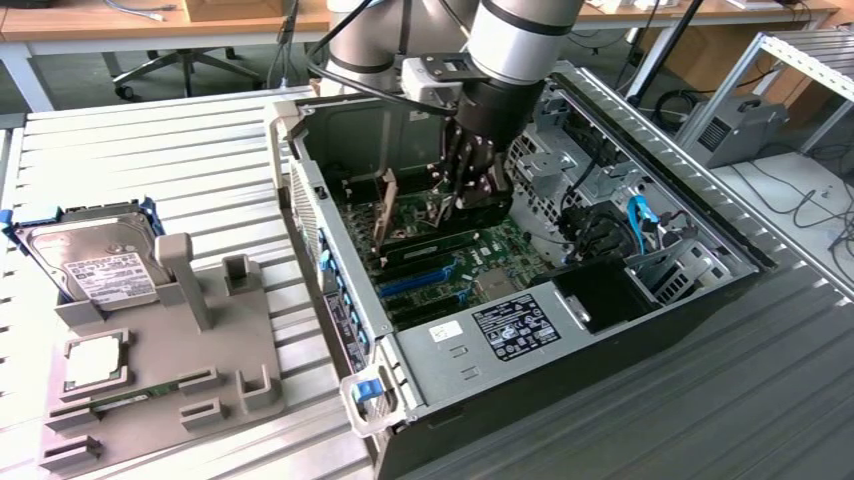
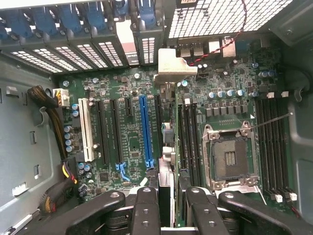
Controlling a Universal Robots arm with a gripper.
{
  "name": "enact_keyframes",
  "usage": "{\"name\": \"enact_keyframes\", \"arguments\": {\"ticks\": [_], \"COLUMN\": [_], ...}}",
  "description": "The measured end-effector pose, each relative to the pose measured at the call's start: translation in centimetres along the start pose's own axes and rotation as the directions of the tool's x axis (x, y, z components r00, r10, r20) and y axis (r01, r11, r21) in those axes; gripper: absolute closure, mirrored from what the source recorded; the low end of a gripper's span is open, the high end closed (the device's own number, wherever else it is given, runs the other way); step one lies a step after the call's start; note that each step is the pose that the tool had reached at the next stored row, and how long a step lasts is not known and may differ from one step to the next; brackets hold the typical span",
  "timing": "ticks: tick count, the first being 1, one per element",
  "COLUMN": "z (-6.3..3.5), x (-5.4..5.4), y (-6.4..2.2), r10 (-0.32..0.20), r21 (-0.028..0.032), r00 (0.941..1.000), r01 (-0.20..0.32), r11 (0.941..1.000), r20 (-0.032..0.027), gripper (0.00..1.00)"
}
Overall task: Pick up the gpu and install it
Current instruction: 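Insert the gpu into the slot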
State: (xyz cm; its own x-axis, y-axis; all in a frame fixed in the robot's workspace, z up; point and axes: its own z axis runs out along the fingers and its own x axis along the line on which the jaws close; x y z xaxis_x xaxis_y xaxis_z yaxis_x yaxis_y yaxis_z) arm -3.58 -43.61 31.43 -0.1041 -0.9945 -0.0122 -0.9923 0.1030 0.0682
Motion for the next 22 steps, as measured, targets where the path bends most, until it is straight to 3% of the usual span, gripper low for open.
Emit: {"name": "enact_keyframes", "arguments": {"ticks": [22], "z": [0.07], "x": [0.65], "y": [-0.07], "r10": [0.000], "r21": [0.0000], "r00": [1.0000], "r01": [0.000], "r11": [1.0000], "r20": [0.0000], "gripper": [0.74]}}
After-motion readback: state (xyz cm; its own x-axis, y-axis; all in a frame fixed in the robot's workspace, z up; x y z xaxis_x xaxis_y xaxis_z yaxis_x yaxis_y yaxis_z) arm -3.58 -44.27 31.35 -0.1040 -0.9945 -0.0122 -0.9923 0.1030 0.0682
